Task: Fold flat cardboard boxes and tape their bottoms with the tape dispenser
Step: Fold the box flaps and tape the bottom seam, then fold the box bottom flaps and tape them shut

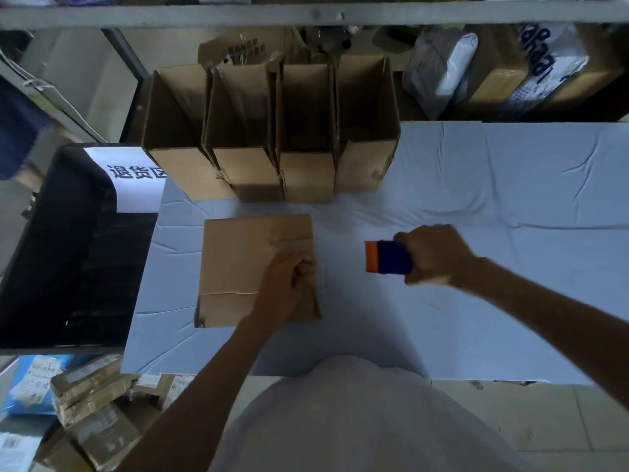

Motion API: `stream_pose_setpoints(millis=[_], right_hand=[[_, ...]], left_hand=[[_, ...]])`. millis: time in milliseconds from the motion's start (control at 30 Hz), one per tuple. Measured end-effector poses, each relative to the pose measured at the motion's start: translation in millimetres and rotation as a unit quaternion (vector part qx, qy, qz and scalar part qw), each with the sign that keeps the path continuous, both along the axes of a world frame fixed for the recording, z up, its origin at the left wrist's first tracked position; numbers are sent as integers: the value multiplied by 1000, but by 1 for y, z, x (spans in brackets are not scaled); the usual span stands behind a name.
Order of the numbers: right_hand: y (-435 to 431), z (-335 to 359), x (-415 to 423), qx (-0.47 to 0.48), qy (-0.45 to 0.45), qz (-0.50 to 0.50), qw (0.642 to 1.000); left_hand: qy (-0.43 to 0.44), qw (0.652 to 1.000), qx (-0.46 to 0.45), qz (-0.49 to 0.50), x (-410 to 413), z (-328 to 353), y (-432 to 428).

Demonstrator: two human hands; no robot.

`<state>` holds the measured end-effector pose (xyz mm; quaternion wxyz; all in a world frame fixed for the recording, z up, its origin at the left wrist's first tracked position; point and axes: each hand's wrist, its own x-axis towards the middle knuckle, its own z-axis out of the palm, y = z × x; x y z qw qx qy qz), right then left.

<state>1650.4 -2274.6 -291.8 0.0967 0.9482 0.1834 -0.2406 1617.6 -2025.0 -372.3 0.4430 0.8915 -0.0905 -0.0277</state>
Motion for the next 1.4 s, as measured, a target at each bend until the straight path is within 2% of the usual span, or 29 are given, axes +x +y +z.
stream_pose_setpoints(millis=[100, 200, 333, 400, 467, 567, 733, 833, 867, 933, 967, 1067, 1133, 1200, 1267, 1333, 1367, 1400], right_hand=[[-34, 26, 16, 65, -36, -21, 997], [-46, 18, 15, 128, -91, -25, 987], [-53, -37, 4, 331, -110, -64, 935], [-51, -64, -2, 371, -118, -73, 918], [-45, -85, -7, 378, -146, -65, 912], [-35, -103, -19, 355, -206, -112, 905], [-25, -121, -30, 313, -226, -165, 908], [-26, -130, -34, 299, -200, -197, 912], [-26, -131, -35, 294, -196, -204, 913], [-25, -127, -34, 283, -190, -208, 917], [-22, -122, -34, 275, -200, -201, 919], [-5, -107, -42, 268, -242, -181, 915], [18, -94, -55, 329, -167, -206, 907], [45, -80, -65, 398, 28, -305, 864], [70, -70, -63, 465, 172, -421, 759], [90, -63, -54, 529, 207, -497, 655], [97, -57, -48, 563, 200, -512, 618], [103, -52, -42, 596, 182, -506, 597]], left_hand=[[-29, 996, 70, -50, 6, -5, 6], [-19, 988, 130, -82, 4, -5, 5], [-20, 987, 136, -86, 8, 3, 6], [-19, 981, 166, -101, 10, 2, 6], [-23, 972, 195, -126, 12, 1, 7], [-46, 953, 255, -159, 12, 4, 5], [-30, 937, 312, -154, 21, 24, -9], [-3, 966, 241, -89, 38, 34, -11], [-30, 968, 242, -61, 45, 38, -13], [-114, 944, 310, -25, 65, 38, -15], [-109, 941, 321, -3, 75, 37, -14], [72, 943, 324, 4, 98, 27, -9], [113, 926, 355, -56, 103, 22, -6], [119, 929, 345, -64, 100, 28, -8], [81, 940, 330, -22, 94, 42, -12], [39, 957, 283, 47, 87, 62, -9], [20, 966, 243, 92, 84, 73, -4], [-5, 969, 202, 140, 79, 86, 2]])
